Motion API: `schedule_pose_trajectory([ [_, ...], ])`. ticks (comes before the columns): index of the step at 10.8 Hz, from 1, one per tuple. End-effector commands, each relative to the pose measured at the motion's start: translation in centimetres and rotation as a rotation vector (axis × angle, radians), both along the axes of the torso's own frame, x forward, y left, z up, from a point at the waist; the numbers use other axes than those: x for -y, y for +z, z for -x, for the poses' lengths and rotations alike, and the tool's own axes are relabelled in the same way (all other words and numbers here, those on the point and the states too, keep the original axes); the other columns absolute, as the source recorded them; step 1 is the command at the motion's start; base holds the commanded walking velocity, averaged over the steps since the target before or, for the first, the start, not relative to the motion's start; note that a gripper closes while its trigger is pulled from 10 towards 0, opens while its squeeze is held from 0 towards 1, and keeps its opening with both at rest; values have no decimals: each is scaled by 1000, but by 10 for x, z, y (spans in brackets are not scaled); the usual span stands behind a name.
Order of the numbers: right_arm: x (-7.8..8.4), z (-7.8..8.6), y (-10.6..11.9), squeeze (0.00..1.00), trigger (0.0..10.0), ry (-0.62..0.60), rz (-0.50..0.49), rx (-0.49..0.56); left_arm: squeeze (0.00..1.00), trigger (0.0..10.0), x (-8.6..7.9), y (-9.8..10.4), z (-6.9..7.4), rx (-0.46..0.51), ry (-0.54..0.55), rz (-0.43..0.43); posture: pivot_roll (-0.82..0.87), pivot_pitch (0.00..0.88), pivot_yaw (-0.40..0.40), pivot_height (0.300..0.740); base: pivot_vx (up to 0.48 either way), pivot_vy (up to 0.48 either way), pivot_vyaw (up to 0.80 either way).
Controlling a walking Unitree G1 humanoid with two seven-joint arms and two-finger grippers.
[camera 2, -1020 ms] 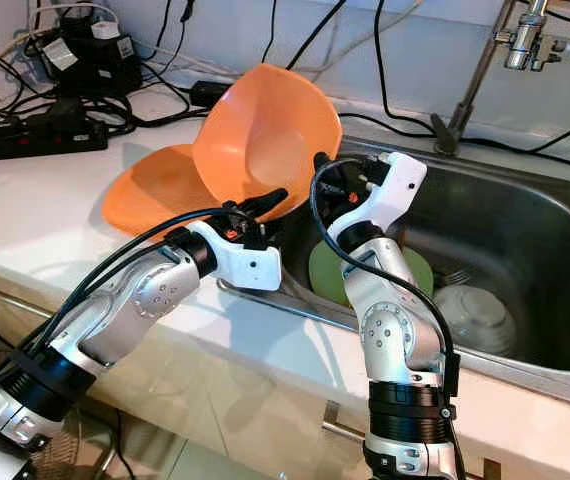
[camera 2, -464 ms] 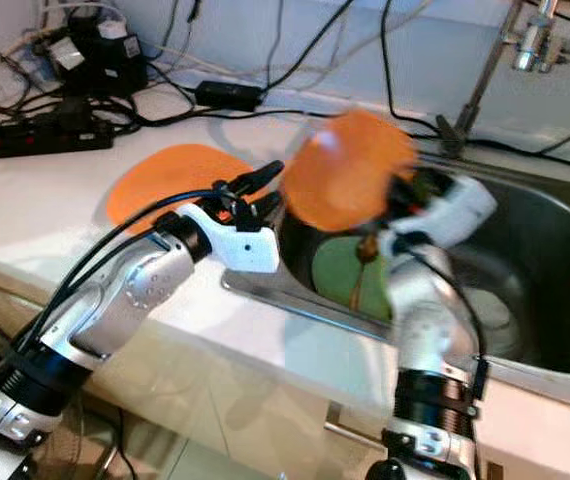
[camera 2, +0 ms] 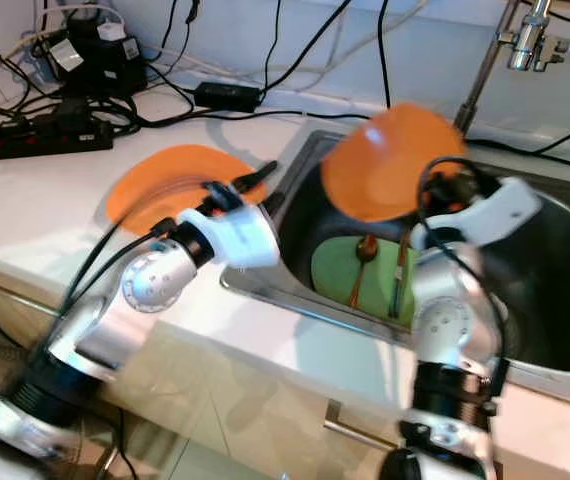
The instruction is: Kitchen organization
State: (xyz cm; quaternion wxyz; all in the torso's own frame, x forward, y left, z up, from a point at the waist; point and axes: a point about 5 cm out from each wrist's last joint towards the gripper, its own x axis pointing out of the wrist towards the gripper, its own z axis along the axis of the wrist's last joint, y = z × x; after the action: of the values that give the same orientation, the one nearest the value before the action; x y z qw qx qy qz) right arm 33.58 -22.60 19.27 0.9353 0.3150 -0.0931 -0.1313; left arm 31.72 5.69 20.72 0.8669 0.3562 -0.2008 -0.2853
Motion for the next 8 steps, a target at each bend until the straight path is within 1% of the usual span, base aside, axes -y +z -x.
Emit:
schedule_pose_trajectory([
  [1,5,2,0,0,0,-30,32,5,0,10000,-5,-5,-1,-113,-10,99,191,43,4,740,0,0,0],
  [2,7,2,-7,0,10000,-38,113,-27,0,10000,-6,-18,1,-237,-20,208,192,47,5,740,0,0,0],
  [3,6,2,-12,0,10000,-38,186,-56,0,10000,-7,-28,4,-322,-25,295,191,46,4,740,0,0,0],
  [4,5,2,-16,0,10000,-28,284,-74,0,10000,-10,-38,5,-404,-17,369,194,49,2,740,0,0,0],
  [5,8,2,-21,0,10000,-21,403,-99,0,10000,-19,-55,6,-483,15,383,194,53,0,740,0,0,0],
  [7,11,0,-25,0,10000,-9,482,-119,0,10000,-27,-71,9,-594,29,409,192,57,-3,740,0,0,0],
  [8,8,-1,-28,0,10000,25,488,-125,0,10000,-28,-73,10,-623,25,438,191,56,-3,740,0,0,0],
])
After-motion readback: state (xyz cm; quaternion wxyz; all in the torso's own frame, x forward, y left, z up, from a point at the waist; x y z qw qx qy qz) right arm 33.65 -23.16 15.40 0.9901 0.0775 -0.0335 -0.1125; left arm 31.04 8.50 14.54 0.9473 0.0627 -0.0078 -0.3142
